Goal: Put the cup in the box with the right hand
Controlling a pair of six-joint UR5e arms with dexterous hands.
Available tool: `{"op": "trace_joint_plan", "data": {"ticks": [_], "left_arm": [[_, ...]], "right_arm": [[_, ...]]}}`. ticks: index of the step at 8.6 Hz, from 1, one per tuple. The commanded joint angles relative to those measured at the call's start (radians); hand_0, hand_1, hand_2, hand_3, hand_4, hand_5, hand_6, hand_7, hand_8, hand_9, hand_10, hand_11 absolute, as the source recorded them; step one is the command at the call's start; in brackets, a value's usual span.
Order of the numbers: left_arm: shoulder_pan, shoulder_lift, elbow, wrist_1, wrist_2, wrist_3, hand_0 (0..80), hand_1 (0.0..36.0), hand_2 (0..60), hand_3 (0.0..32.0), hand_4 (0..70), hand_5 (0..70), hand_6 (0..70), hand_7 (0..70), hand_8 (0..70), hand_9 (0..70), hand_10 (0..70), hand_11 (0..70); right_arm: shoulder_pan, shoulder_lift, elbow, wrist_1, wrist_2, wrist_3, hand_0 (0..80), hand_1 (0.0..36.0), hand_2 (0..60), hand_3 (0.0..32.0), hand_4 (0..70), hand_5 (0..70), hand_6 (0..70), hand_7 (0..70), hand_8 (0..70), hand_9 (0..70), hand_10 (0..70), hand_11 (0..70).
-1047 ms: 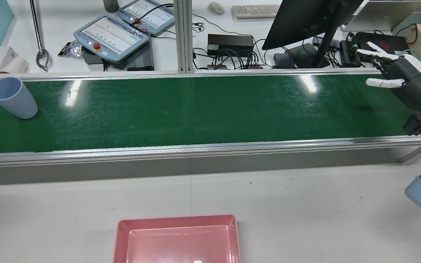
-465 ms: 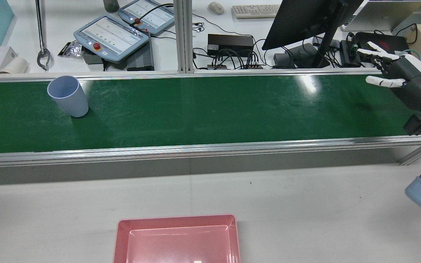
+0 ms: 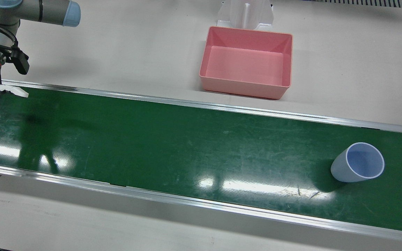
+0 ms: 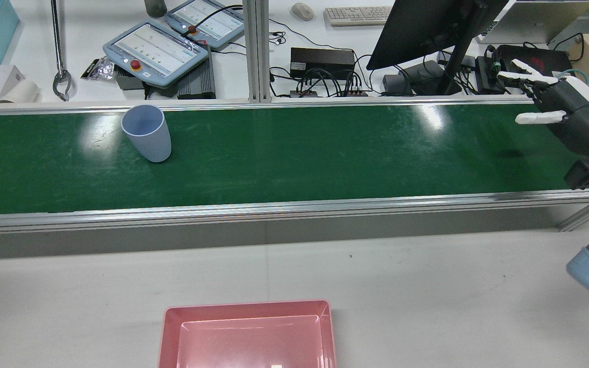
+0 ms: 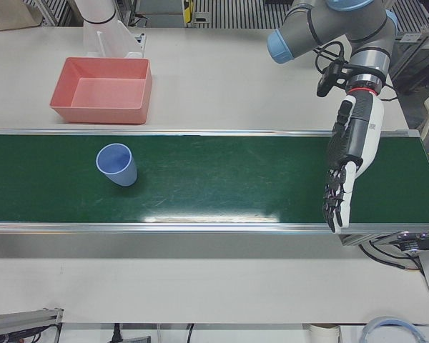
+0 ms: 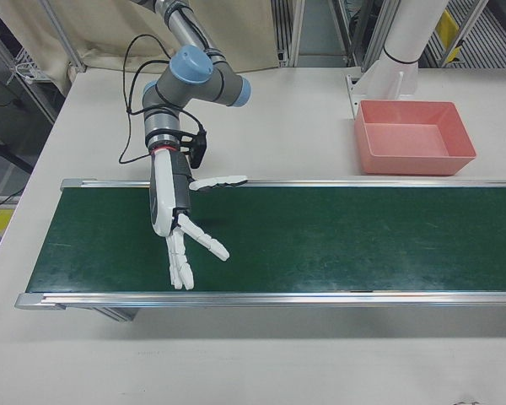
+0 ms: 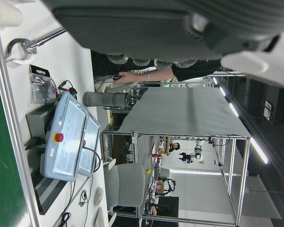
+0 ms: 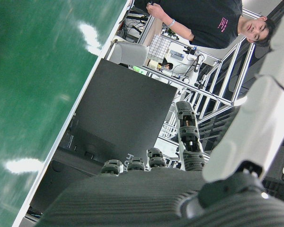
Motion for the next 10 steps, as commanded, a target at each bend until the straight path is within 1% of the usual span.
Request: {"op": "trace_joint_plan", "data": {"ticks": [1,2,3,4,5,6,7,8,9,10], "left_arm": [[0.000,0.000,0.000,0.000,0.001,0.000,0.0,0.0,0.0,0.0,0.0,0.0,0.0,0.0,0.0,0.0,0.0,0.0],[0.001,0.000,0.000,0.000,-0.001,0.000,0.0,0.0,0.0,0.0,0.0,0.0,0.0,0.0,0.0,0.0,0.0,0.0],[0.000,0.000,0.000,0.000,-0.001,0.000,0.0,0.0,0.0,0.0,0.0,0.0,0.0,0.0,0.0,0.0,0.0,0.0],[0.000,0.001,0.000,0.000,0.001,0.000,0.0,0.0,0.0,0.0,0.0,0.0,0.0,0.0,0.0,0.0,0.0,0.0],[0.000,0.000,0.000,0.000,0.001,0.000,0.0,0.0,0.0,0.0,0.0,0.0,0.0,0.0,0.0,0.0,0.0,0.0],[0.000,0.000,0.000,0.000,-0.001,0.000,0.0,0.0,0.0,0.0,0.0,0.0,0.0,0.0,0.0,0.0,0.0,0.0],[0.000,0.000,0.000,0.000,-0.001,0.000,0.0,0.0,0.0,0.0,0.0,0.0,0.0,0.0,0.0,0.0,0.0,0.0],[0.000,0.000,0.000,0.000,-0.001,0.000,0.0,0.0,0.0,0.0,0.0,0.0,0.0,0.0,0.0,0.0,0.0,0.0],[0.000,0.000,0.000,0.000,-0.001,0.000,0.0,0.0,0.0,0.0,0.0,0.0,0.0,0.0,0.0,0.0,0.0,0.0],[0.001,0.000,0.000,0.000,0.001,0.000,0.0,0.0,0.0,0.0,0.0,0.0,0.0,0.0,0.0,0.0,0.0,0.0]], "right_arm": [[-0.002,0.000,-0.002,0.000,-0.001,0.000,44.2,7.8,10.2,0.0,12.0,3.1,3.4,10.4,1.4,5.2,2.1,4.2],[-0.002,0.000,-0.002,0.000,-0.001,0.000,43.2,8.8,13.9,0.0,10.9,3.1,3.4,10.3,1.4,5.1,2.1,4.2],[-0.003,0.000,-0.002,0.000,-0.001,0.000,44.2,7.9,10.3,0.0,12.2,3.1,3.5,10.5,1.4,5.2,2.1,4.2],[-0.005,-0.002,-0.002,-0.001,-0.001,0.000,42.3,9.6,17.4,0.0,11.0,3.1,3.4,10.6,1.4,5.2,2.2,4.3],[-0.008,-0.002,-0.002,-0.001,-0.001,0.000,45.1,6.9,6.7,0.0,13.4,3.1,3.5,10.7,1.4,5.3,2.1,4.2],[-0.014,-0.002,-0.002,-0.001,-0.001,-0.002,43.0,8.7,14.0,0.0,11.1,3.1,3.5,10.7,1.4,5.2,2.1,4.2],[-0.017,0.003,-0.018,-0.001,0.000,0.000,44.1,7.8,10.2,0.0,12.2,3.1,3.4,10.6,1.4,5.2,2.0,4.1],[-0.028,0.005,-0.020,-0.001,0.000,0.000,44.1,7.8,10.2,0.0,12.0,3.1,3.4,10.3,1.4,5.2,2.1,4.2],[-0.032,0.006,-0.020,-0.001,0.000,0.000,45.3,6.8,6.1,0.0,13.2,3.1,3.3,10.2,1.4,5.2,2.0,4.1],[-0.035,0.006,-0.020,-0.001,0.000,0.000,44.3,7.5,8.9,0.0,12.2,3.0,3.3,10.3,1.4,5.2,2.0,4.1]]}}
